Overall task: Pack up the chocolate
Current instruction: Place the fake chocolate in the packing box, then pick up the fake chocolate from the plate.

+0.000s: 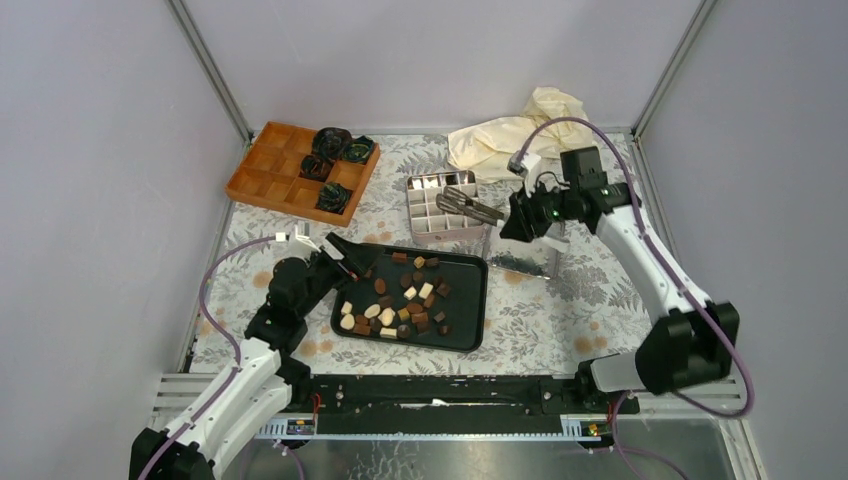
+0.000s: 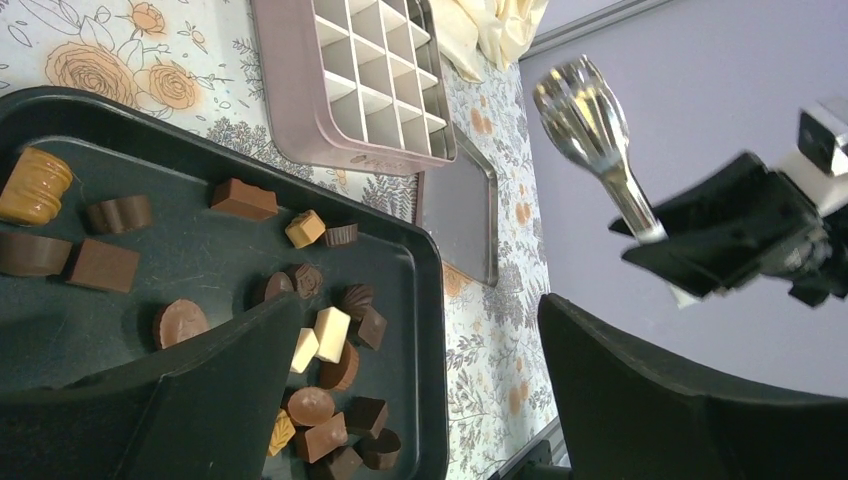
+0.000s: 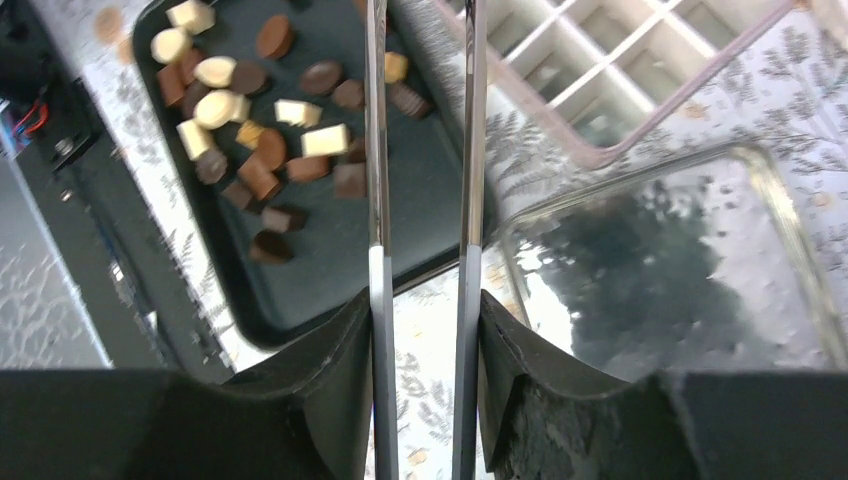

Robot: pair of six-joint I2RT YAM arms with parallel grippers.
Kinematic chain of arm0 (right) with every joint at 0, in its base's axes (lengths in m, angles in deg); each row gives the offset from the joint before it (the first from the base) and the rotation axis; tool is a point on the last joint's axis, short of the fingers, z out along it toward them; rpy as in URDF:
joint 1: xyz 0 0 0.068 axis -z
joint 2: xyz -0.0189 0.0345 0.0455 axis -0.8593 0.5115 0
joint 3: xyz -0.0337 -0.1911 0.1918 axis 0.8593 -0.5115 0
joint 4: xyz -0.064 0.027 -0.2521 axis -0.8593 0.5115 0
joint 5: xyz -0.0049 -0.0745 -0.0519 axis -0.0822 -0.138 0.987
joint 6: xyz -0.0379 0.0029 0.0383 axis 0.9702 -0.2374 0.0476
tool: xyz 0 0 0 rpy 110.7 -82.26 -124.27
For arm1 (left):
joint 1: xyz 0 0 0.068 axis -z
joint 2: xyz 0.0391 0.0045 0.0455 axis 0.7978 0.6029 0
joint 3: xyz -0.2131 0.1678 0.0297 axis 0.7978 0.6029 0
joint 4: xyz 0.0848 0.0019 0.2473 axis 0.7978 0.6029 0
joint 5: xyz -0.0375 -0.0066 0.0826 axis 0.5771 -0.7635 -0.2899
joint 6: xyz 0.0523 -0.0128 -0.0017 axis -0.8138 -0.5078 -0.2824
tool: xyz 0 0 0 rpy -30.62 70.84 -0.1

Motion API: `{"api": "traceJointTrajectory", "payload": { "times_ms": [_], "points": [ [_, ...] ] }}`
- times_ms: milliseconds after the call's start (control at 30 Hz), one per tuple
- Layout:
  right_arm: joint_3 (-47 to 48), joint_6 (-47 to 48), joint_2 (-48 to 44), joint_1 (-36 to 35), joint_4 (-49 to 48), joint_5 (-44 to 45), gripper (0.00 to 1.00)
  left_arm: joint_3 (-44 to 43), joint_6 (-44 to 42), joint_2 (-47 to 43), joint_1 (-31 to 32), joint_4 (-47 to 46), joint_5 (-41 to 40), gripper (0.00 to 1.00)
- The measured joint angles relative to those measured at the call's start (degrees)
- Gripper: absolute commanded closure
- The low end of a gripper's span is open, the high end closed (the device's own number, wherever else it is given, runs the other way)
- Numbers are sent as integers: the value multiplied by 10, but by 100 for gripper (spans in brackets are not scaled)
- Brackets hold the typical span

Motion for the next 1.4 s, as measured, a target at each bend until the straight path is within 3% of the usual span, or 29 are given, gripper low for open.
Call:
{"api": "traceJointTrajectory", "payload": {
  "times_ms": [200,500,800,1033,1400],
  "points": [
    [-123,33,-138,20,0,-60,57,-2,0,8,0,0,4,6],
    [-202,83,-212,44,22,-83,57,-8,0,0,0,6,19,1],
    [-217,125,-211,44,42,-92,58,39,35,-48,0,-37,52,1],
    [-217,171,-184,34,71,-88,58,39,33,-34,0,-28,74,1],
    [-217,214,-136,-78,71,-7,59,11,12,-30,0,27,83,3]
  ]
}}
